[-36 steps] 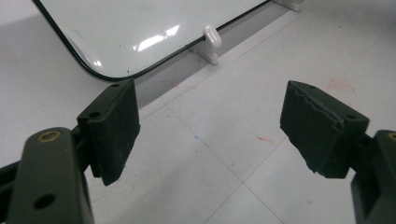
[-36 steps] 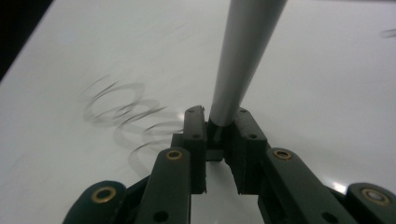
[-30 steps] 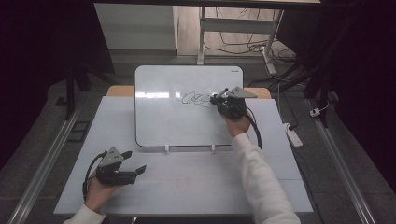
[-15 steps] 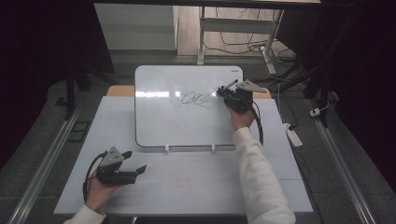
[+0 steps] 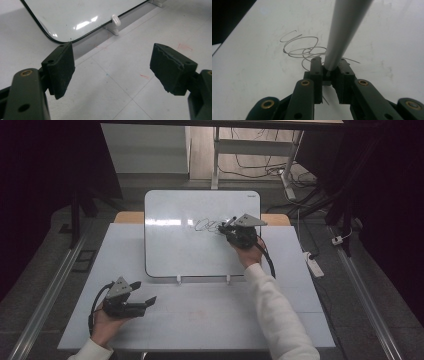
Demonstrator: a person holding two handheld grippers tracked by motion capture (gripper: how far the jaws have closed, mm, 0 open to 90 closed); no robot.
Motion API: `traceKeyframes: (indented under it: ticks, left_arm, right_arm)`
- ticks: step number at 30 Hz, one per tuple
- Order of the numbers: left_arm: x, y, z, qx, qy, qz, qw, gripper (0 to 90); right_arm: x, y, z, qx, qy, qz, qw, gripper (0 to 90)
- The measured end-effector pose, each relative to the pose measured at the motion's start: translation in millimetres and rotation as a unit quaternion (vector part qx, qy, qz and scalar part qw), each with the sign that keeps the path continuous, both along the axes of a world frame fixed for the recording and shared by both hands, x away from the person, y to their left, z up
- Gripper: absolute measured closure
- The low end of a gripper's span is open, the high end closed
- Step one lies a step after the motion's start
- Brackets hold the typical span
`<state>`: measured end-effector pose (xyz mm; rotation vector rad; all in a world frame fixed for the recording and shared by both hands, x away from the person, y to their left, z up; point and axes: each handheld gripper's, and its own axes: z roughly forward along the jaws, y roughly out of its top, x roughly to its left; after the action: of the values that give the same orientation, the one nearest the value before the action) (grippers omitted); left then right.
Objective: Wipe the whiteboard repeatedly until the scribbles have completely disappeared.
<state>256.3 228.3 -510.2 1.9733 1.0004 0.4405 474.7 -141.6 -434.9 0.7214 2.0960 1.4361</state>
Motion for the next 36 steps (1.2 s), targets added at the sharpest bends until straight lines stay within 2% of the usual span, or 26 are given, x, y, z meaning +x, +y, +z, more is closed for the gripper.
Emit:
traceKeyframes:
  ticks: [3, 5, 7, 8, 9, 11, 12, 13, 15, 16, 17, 18, 19, 21, 22, 24, 25, 27, 28, 29, 30, 31, 32, 33, 35, 36]
  left_arm:
    - [-1.6, -1.0, 0.5, 0.002, 0.000, -0.001, 1.0000, 20.7]
    - [-3.2, -1.2, 1.7, 0.000, -0.005, -0.002, 1.0000, 20.7]
    - [-2.3, -0.7, 1.7, -0.001, -0.005, -0.001, 1.0000, 20.7]
    - [-1.3, -0.4, 1.0, -0.002, -0.003, -0.001, 1.0000, 20.7]
    - [-0.4, -0.2, 0.3, 0.000, 0.000, 0.000, 1.0000, 20.7]
    - [-0.4, -0.4, -0.2, 0.001, 0.002, 0.000, 1.0000, 20.6]
    - [-1.2, -0.6, 0.2, 0.001, 0.001, -0.001, 1.0000, 20.6]
    - [-2.1, -1.0, 0.8, 0.000, -0.001, -0.001, 1.0000, 20.6]
    - [-2.4, -1.0, 1.4, -0.002, -0.003, -0.002, 1.0000, 20.7]
    - [-1.7, -1.0, 1.0, -0.001, -0.003, -0.001, 1.0000, 20.7]
    - [-0.8, -0.8, 0.5, -0.001, 0.000, -0.001, 1.0000, 20.7]
    - [-0.3, -0.7, 0.1, 0.000, 0.001, -0.001, 1.0000, 20.7]
    - [-0.4, -0.6, 0.0, 0.000, 0.002, 0.000, 1.0000, 20.6]
    - [-1.9, -0.6, 0.8, -0.001, 0.000, -0.001, 1.0000, 20.6]
    - [-2.6, -1.0, 1.3, -0.002, -0.002, -0.001, 1.0000, 20.6]
    - [-2.6, -1.5, 1.6, -0.002, -0.003, -0.002, 1.0000, 20.6]
    - [-2.0, -1.6, 1.3, -0.001, -0.002, -0.002, 1.0000, 20.7]
    - [-1.4, -1.5, 0.6, -0.001, 0.000, -0.001, 1.0000, 20.6]
    - [-1.5, -1.5, 0.6, -0.001, 0.000, -0.001, 1.0000, 20.6]
    - [-1.6, -1.6, 0.7, -0.001, 0.000, -0.001, 1.0000, 20.6]
    - [-1.7, -1.8, 0.8, -0.001, -0.001, -0.002, 1.0000, 20.7]
    - [-1.6, -2.0, 0.8, -0.001, 0.000, -0.003, 1.0000, 20.7]
    - [-1.3, -2.2, 0.6, -0.001, 0.000, -0.003, 1.0000, 20.6]
    - [-1.1, -2.0, 0.5, 0.000, 0.000, -0.003, 1.0000, 20.7]
    - [-1.0, -1.3, 0.3, -0.001, 0.001, -0.001, 1.0000, 20.7]
    - [-1.3, -0.9, 0.5, -0.001, 0.001, -0.001, 1.0000, 20.6]
  right_arm:
    - [10.0, -20.1, 6.1, 0.063, 0.009, -0.058, 0.9963, 77.4]
    - [5.2, -16.6, 0.0, 0.070, 0.015, -0.052, 0.9961, 77.4]
    - [-5.9, -0.6, -8.9, 0.028, 0.012, -0.007, 0.9995, 77.4]
    - [-5.9, -0.6, -8.9, 0.028, 0.012, -0.007, 0.9995, 77.4]
    - [-8.5, 0.9, -7.0, 0.003, -0.002, -0.001, 1.0000, 77.4]
    - [-0.6, -15.1, -0.6, 0.041, 0.001, -0.045, 0.9981, 77.4]
    - [-0.6, -15.1, -0.6, 0.041, 0.001, -0.045, 0.9981, 77.4]
    - [2.8, -22.7, -1.5, 0.066, 0.012, -0.055, 0.9962, 77.4]
    - [-0.9, -18.8, -3.4, 0.055, 0.011, -0.048, 0.9973, 77.4]
    - [-11.9, -5.7, -10.6, 0.015, 0.013, -0.007, 0.9998, 77.4]
    - [-11.9, -5.7, -10.6, 0.015, 0.013, -0.007, 0.9998, 77.4]
    - [-16.4, -2.3, -13.7, 0.001, 0.012, 0.002, 0.9999, 77.4]
    - [-16.0, -9.7, -13.6, 0.006, 0.013, -0.004, 0.9999, 77.4]
    - [-12.6, -22.1, -11.1, 0.036, 0.012, -0.041, 0.9985, 77.4]
    - [-12.9, -23.0, -12.5, 0.050, 0.018, -0.044, 0.9976, 77.4]
    - [-15.6, -19.1, -14.8, 0.047, 0.018, -0.039, 0.9980, 77.4]
    - [-22.6, -5.2, -19.0, 0.006, 0.007, -0.009, 0.9999, 77.4]
    - [-23.5, -3.1, -17.7, -0.008, -0.001, -0.010, 0.9999, 77.4]
    - [-16.0, -11.8, -12.4, 0.024, 0.004, -0.030, 0.9992, 77.4]
    - [-16.0, -11.8, -12.4, 0.024, 0.004, -0.030, 0.9992, 77.4]
    - [-12.0, -16.0, -10.6, 0.048, 0.012, -0.045, 0.9978, 77.4]
    - [-10.6, -15.2, -11.1, 0.058, 0.021, -0.046, 0.9970, 77.4]
    - [-12.1, -8.7, -13.3, 0.051, 0.022, -0.034, 0.9979, 77.4]
    - [-18.6, 8.1, -16.9, 0.014, 0.012, 0.000, 0.9998, 77.4]
    - [-18.8, 11.1, -15.5, 0.001, 0.004, 0.001, 1.0000, 77.4]
    - [-15.1, 9.1, -13.2, 0.010, 0.007, -0.003, 0.9999, 77.4]
